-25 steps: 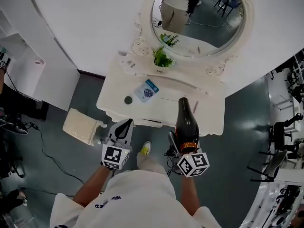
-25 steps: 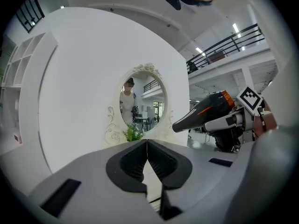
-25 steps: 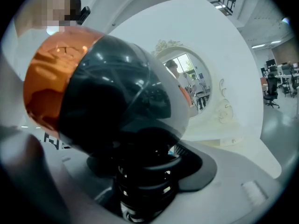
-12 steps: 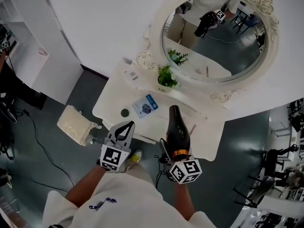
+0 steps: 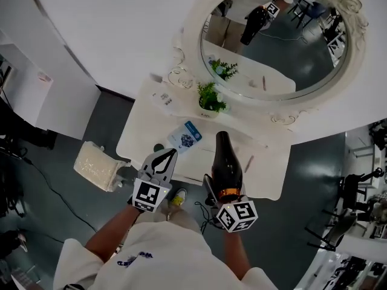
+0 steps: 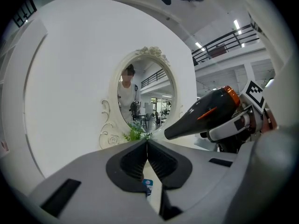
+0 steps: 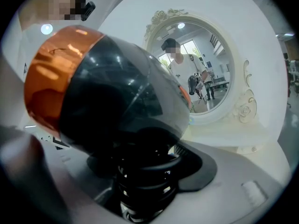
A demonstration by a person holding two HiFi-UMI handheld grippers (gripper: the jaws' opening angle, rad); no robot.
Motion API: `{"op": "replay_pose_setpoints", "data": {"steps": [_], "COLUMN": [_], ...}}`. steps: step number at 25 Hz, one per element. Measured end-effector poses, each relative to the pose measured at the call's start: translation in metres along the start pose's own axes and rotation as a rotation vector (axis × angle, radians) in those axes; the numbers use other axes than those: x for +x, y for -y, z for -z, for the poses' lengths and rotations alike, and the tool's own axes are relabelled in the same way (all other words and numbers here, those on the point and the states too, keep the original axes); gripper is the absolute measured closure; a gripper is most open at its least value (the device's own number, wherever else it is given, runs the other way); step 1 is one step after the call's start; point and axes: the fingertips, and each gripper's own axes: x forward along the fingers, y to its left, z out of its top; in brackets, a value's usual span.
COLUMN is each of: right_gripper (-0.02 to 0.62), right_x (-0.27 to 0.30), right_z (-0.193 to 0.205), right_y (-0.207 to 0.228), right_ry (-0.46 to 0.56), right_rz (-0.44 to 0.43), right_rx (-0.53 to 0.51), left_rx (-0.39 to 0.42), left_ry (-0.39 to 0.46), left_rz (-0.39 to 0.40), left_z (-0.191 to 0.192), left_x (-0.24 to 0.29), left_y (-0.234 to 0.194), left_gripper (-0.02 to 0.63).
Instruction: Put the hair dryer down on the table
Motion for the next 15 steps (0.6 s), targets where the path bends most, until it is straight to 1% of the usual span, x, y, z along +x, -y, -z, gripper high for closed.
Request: {"op": "replay_pose_setpoints", "data": {"steps": [3, 5, 6, 8, 10, 15], "right_gripper": [0.265, 0.265, 0.265, 0.265, 0.265, 0.265], "right_x": [0.003, -0.005, -0.003, 0.008, 0.015, 0.018], "right_z": [0.002, 0.010, 0.008, 0.004, 0.010, 0.027], "right_y": [-0.001, -0.007, -0.006, 0.001, 0.005, 0.008], "right_ry": [-0.009, -0.033, -0.032, -0.021, -0.025, -0.065], "right_rz": [0.012, 0.018, 0.020, 0.024, 0.036, 0.074], "right_rx": [0.002, 0.025, 0.024, 0.005, -0.008, -0.052], "left_rx": [0.016, -0.009, -0.023, -0.017, -0.009, -0.024], "left_ry": [-0.002, -0.029, -0.027, -0.007, -0.006, -0.003], "left_rz": [0.026, 0.042, 0.046, 0.046, 0.041, 0.040], "left_z": [0.002, 0.011, 0.013, 0.014, 0.019, 0.026], "left_x": [0.006, -0.001, 0.002, 0.015, 0.021, 0.028], "left_y": [-0.001, 0.005, 0.004, -0.004, -0.010, -0.011], "left_gripper": [0.595, 0.597, 0.595, 0.597, 0.595, 0.595]}}
